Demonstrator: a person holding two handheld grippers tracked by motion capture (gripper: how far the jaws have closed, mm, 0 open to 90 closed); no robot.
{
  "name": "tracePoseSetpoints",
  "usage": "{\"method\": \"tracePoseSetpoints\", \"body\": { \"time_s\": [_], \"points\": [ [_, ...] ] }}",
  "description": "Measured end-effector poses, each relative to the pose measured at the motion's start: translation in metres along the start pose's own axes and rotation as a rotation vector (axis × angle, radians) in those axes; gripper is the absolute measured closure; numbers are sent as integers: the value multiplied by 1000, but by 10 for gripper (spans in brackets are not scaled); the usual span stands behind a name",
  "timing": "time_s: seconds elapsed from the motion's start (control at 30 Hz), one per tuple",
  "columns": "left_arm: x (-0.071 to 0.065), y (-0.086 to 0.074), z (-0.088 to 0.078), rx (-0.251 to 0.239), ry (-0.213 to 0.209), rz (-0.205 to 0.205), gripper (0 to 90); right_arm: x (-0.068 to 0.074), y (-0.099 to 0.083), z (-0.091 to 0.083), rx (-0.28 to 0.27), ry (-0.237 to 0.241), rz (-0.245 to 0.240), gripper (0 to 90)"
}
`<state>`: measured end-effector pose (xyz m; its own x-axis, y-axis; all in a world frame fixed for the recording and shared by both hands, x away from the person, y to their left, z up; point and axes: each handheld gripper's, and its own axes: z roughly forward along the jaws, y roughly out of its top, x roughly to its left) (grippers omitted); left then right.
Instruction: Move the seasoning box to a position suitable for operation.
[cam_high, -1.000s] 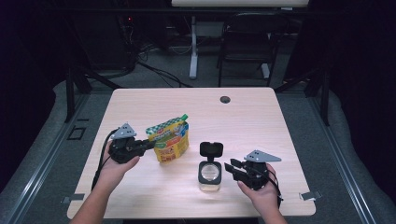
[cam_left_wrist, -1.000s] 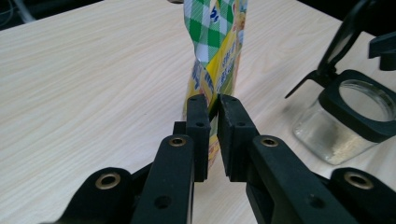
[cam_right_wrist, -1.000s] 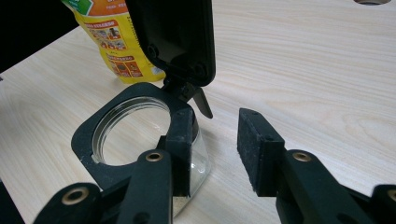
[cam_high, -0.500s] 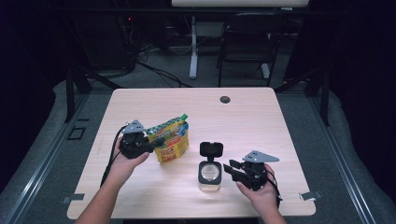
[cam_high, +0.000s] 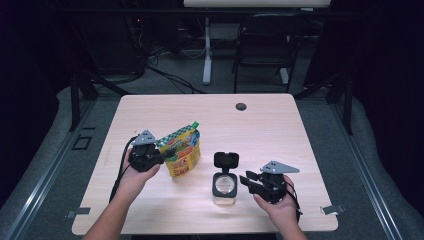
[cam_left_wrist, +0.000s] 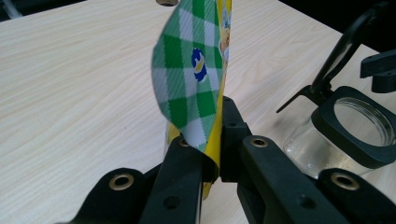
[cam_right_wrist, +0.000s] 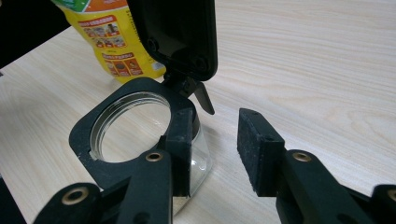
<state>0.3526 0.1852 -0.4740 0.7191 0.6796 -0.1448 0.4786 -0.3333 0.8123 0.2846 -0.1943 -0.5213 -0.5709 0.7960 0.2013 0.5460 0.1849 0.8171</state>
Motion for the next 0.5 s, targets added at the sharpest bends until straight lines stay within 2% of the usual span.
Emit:
{"method": "tracePoseSetpoints", "body": {
  "time_s": [0.3, 0.5],
  "points": [
    [-13, -16, -18, -9, -19, 0, 896, 2, 2, 1, 1, 2, -14, 659],
    [-17, -26, -29, -16, -25, -3, 896, 2, 2, 0, -3, 2, -2, 659]
  ]
}}
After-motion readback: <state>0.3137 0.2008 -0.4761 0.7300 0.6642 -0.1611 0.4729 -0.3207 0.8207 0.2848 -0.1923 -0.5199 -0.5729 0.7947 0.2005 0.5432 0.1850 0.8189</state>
